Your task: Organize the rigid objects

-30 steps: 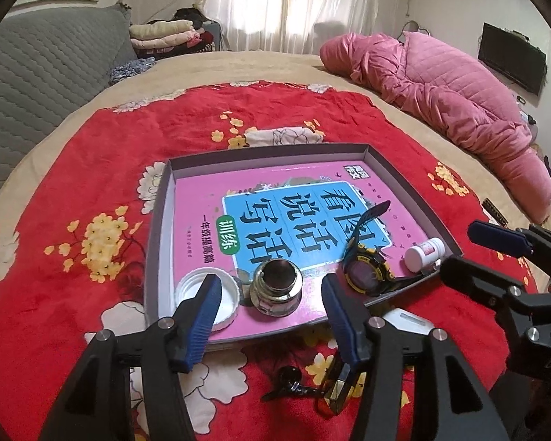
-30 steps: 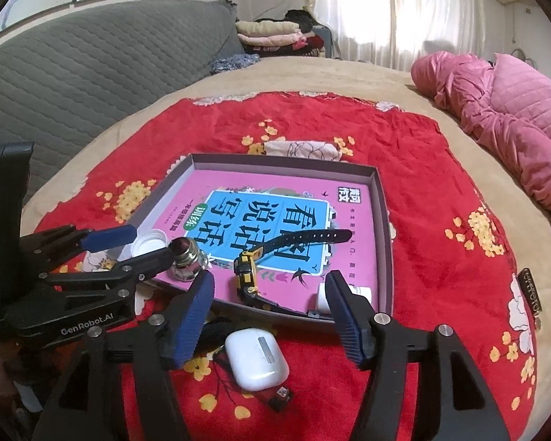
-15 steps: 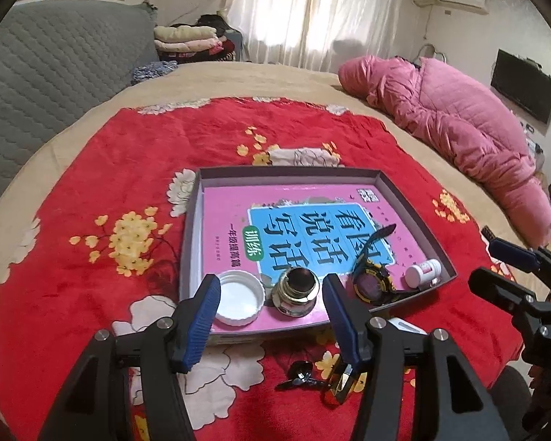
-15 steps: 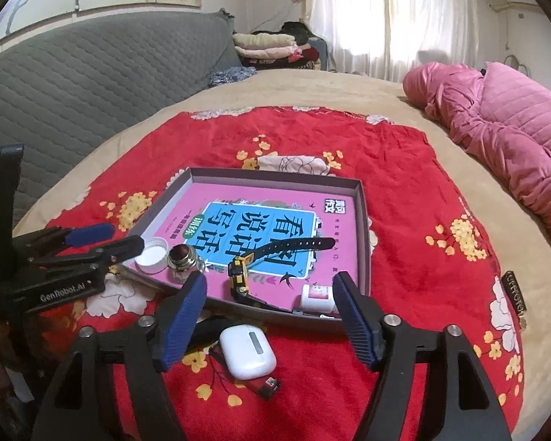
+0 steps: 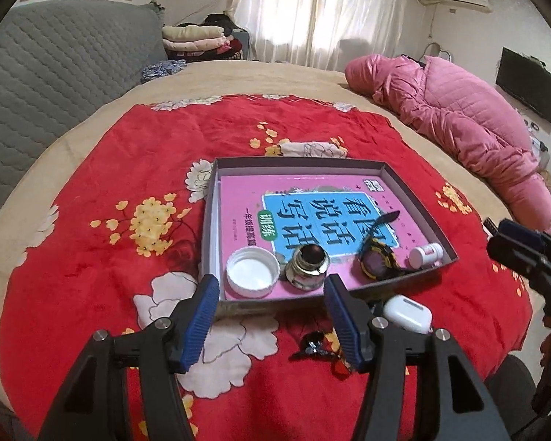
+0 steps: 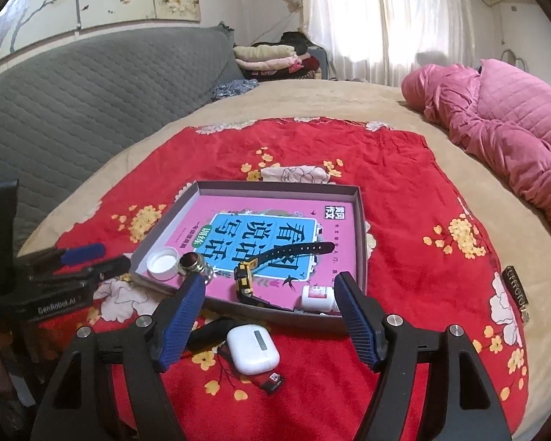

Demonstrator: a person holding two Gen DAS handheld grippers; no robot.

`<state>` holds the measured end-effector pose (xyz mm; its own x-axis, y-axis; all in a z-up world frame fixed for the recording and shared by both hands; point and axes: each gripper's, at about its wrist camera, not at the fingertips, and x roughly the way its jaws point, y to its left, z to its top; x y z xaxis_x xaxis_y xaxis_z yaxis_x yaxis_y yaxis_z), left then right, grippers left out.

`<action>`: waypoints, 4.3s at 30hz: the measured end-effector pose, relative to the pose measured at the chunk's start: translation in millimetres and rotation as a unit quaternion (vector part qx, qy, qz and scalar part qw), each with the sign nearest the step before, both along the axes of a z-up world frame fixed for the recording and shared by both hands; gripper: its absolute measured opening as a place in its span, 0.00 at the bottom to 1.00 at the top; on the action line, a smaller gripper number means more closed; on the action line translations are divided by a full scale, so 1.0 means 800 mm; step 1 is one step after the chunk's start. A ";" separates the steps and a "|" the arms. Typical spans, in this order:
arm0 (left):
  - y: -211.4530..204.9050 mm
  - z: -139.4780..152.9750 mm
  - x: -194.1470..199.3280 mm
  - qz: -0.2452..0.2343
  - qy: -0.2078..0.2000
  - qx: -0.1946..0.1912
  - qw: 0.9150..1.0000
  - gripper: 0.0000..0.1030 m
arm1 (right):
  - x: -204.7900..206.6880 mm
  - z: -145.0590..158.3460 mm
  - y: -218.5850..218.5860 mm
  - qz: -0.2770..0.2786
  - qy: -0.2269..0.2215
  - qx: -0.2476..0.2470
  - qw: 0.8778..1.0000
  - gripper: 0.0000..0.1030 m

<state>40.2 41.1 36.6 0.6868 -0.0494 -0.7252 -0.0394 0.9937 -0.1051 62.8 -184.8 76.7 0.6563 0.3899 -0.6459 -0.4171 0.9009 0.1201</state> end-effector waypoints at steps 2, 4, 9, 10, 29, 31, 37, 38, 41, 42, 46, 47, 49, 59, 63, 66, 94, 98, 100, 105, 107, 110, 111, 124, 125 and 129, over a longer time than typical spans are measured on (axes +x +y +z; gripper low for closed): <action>-0.006 -0.001 -0.003 -0.005 0.002 0.002 1.000 0.57 | -0.001 0.000 -0.002 -0.001 0.001 0.001 1.000 0.72; -0.011 -0.003 -0.006 -0.010 0.005 0.004 1.000 0.57 | -0.003 -0.002 -0.001 0.002 0.002 0.000 1.000 0.72; -0.019 -0.005 -0.010 -0.021 0.011 0.003 1.000 0.57 | -0.007 -0.007 0.000 0.008 0.006 -0.005 1.000 0.72; -0.021 -0.006 -0.012 -0.022 0.013 0.003 1.000 0.57 | -0.008 -0.008 0.000 0.010 0.007 -0.005 1.000 0.72; -0.054 -0.021 -0.027 -0.061 0.042 0.008 0.997 0.57 | -0.032 -0.044 0.010 0.045 0.030 -0.035 0.998 0.72; -0.054 -0.022 -0.027 -0.063 0.044 0.007 0.997 0.57 | -0.034 -0.048 0.011 0.047 0.034 -0.038 0.998 0.72; -0.059 -0.026 -0.028 -0.070 0.048 0.006 0.996 0.57 | -0.038 -0.056 0.013 0.055 0.043 -0.041 0.997 0.72; -0.059 -0.026 -0.028 -0.071 0.049 0.006 0.996 0.57 | -0.039 -0.058 0.013 0.055 0.045 -0.040 0.997 0.72; -0.062 -0.028 -0.028 -0.076 0.051 0.005 0.996 0.57 | -0.040 -0.062 0.014 0.057 0.053 -0.040 0.996 0.72; -0.063 -0.029 -0.027 -0.077 0.052 0.005 0.996 0.57 | -0.039 -0.063 0.014 0.057 0.054 -0.041 0.996 0.72; -0.066 -0.032 -0.027 -0.082 0.056 0.006 0.995 0.57 | -0.039 -0.067 0.014 0.059 0.059 -0.042 0.996 0.72; -0.067 -0.032 -0.027 -0.084 0.057 0.006 0.995 0.57 | -0.039 -0.068 0.015 0.060 0.060 -0.042 0.995 0.72; -0.069 -0.033 -0.027 -0.088 0.058 0.006 0.994 0.57 | -0.039 -0.071 0.016 0.061 0.063 -0.043 0.995 0.72; -0.081 -0.045 -0.026 -0.113 0.069 0.002 0.991 0.57 | -0.032 -0.087 0.016 0.060 0.081 -0.047 0.994 0.72; -0.084 -0.052 -0.025 -0.119 0.076 0.002 0.990 0.57 | -0.029 -0.095 0.015 0.060 0.088 -0.050 0.993 0.72; -0.085 -0.056 -0.024 -0.121 0.079 0.002 0.990 0.57 | -0.029 -0.102 0.015 0.060 0.093 -0.057 0.992 0.72; -0.111 -0.097 0.016 -0.167 0.099 0.056 0.979 0.30 | -0.011 -0.124 0.005 0.044 0.107 -0.048 0.992 0.72; -0.117 -0.105 0.020 -0.183 0.103 0.074 0.975 0.29 | -0.009 -0.129 0.013 0.057 0.102 -0.055 0.992 0.72; -0.115 -0.107 0.024 -0.183 0.107 0.065 0.975 0.29 | -0.006 -0.133 0.019 0.062 0.100 -0.061 0.991 0.72; -0.109 -0.108 0.033 -0.182 0.111 0.038 0.976 0.29 | 0.003 -0.143 0.027 0.068 0.096 -0.061 0.991 0.72; -0.110 -0.109 0.034 -0.183 0.110 0.039 0.976 0.29 | 0.009 -0.146 0.029 0.071 0.097 -0.056 0.991 0.72; -0.108 -0.111 0.038 -0.182 0.114 0.029 0.976 0.29 | 0.018 -0.151 0.028 0.072 0.101 -0.047 0.991 0.72; -0.106 -0.112 0.040 -0.180 0.115 0.022 0.977 0.29 | 0.020 -0.151 0.027 0.072 0.102 -0.044 0.991 0.72; -0.101 -0.115 0.048 -0.176 0.122 0.004 0.977 0.29 | 0.042 -0.162 0.032 0.106 0.106 -0.003 0.989 0.52; -0.101 -0.115 0.048 -0.175 0.122 0.002 0.977 0.29 | 0.042 -0.163 0.031 0.107 0.106 -0.001 0.989 0.52; -0.100 -0.117 0.050 -0.172 0.124 -0.004 0.977 0.29 | 0.045 -0.165 0.031 0.112 0.106 0.009 0.988 0.50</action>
<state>79.9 -39.0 -57.1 0.4314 -0.2519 -0.8663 0.2709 0.9521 -0.1420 98.8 -159.6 -55.0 0.4024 0.5226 -0.7516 -0.5693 0.7858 0.2416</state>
